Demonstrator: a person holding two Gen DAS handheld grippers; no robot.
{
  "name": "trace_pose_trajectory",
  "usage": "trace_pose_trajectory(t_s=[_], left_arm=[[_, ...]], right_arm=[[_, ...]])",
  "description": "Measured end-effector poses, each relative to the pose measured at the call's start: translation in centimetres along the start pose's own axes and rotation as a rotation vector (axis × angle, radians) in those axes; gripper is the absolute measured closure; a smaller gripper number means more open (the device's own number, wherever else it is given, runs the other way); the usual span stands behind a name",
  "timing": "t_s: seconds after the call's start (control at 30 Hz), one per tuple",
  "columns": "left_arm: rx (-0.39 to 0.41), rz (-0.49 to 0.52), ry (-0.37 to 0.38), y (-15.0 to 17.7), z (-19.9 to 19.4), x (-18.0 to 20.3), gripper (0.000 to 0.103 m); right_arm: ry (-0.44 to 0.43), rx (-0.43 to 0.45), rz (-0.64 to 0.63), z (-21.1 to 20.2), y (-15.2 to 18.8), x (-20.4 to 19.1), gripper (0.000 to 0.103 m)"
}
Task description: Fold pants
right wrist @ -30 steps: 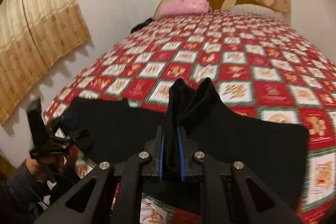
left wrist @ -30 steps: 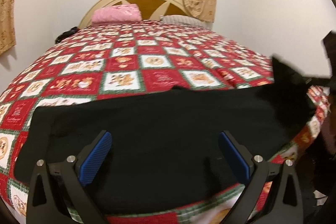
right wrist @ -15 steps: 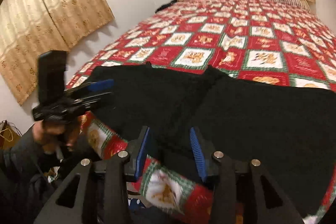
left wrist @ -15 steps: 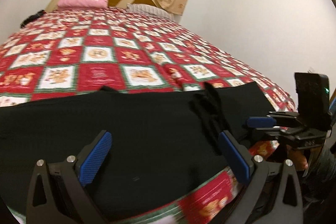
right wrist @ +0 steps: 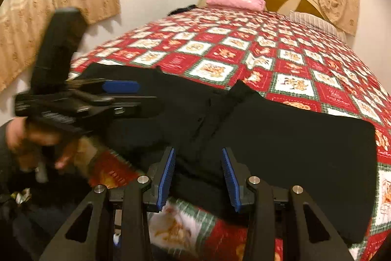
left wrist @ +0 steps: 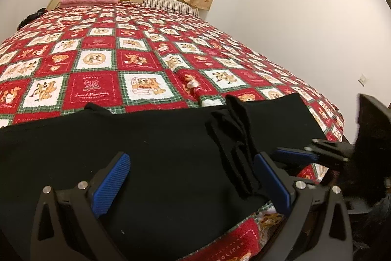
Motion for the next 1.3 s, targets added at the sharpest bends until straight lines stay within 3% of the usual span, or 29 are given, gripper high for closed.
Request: trace_pose_trajectory(t_s=[0.03, 0.07, 0.17, 0.37, 0.47, 0.5, 0.53, 0.57, 0.6, 0.8, 0.9, 0.97, 1.03, 1.13, 1.3], left_arm=[[0.0, -0.003, 0.005, 0.0, -0.1, 0.0, 0.0], [0.0, -0.006, 0.011, -0.1, -0.1, 0.0, 0.0], [0.008, -0.014, 0.039, -0.4, -0.4, 0.1, 0.0], [-0.026, -0.03, 0.11, -1.1, 1.4, 1.3, 0.0], [-0.047, 0.006, 0.107, -1.3, 2.4, 2.3, 0.0], [-0.051, 0.013, 0.108, -1.4, 2.6, 2.6, 0.0], [-0.052, 0.018, 0.107, -1.5, 2.7, 2.8, 0.0], [-0.05, 0.02, 0.1, -1.6, 2.7, 2.8, 0.0], [-0.042, 0.018, 0.084, -1.7, 2.6, 2.6, 0.0], [-0.035, -0.031, 0.024, -1.3, 2.0, 0.5, 0.0], [-0.034, -0.051, 0.016, -1.0, 1.7, 0.0, 0.0], [-0.031, -0.056, 0.021, -1.0, 1.6, 0.0, 0.0], [-0.027, -0.06, 0.031, -1.0, 1.5, 0.2, 0.0], [-0.019, -0.055, 0.05, -1.2, 1.4, 0.6, 0.0], [-0.03, -0.025, 0.066, -1.6, 2.3, 1.7, 0.0]], right_arm=[[0.014, -0.019, 0.009, 0.6, 0.0, 0.4, 0.089], [0.015, -0.022, 0.011, 0.7, -0.1, 0.4, 0.102], [-0.046, -0.013, -0.015, -0.1, 0.0, -0.7, 0.103], [-0.061, -0.054, -0.022, 1.2, 0.9, -1.1, 0.103], [-0.073, -0.01, -0.04, -0.8, 0.9, -1.1, 0.102], [-0.061, 0.012, -0.044, -1.6, 1.0, -1.0, 0.1], [-0.053, 0.023, -0.047, -2.0, 1.0, -0.8, 0.085], [-0.046, 0.033, -0.047, -2.3, 1.1, -0.7, 0.056], [-0.045, 0.041, -0.042, -2.3, 1.1, -0.5, 0.047], [-0.005, 0.055, -0.048, -0.7, 0.1, -1.2, 0.047], [0.032, 0.012, -0.037, 1.0, 0.3, -0.8, 0.058], [0.072, 0.011, -0.045, 1.4, 0.5, -0.6, 0.078], [0.043, 0.014, -0.03, 0.5, 0.3, -0.6, 0.099], [0.034, 0.034, -0.053, -0.7, 0.3, -1.4, 0.099], [0.029, -0.005, -0.076, 1.4, 1.6, -1.2, 0.098]])
Point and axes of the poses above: each gripper's, at about its wrist camera, not at the fingertips, and z roughly the way its jaws point, x to its right, y to its underside, the point moved 3 cm from there along z, roughly the way its jaws point, and after that the axes turned 6 degrees about -y, right-handed, at the moved point
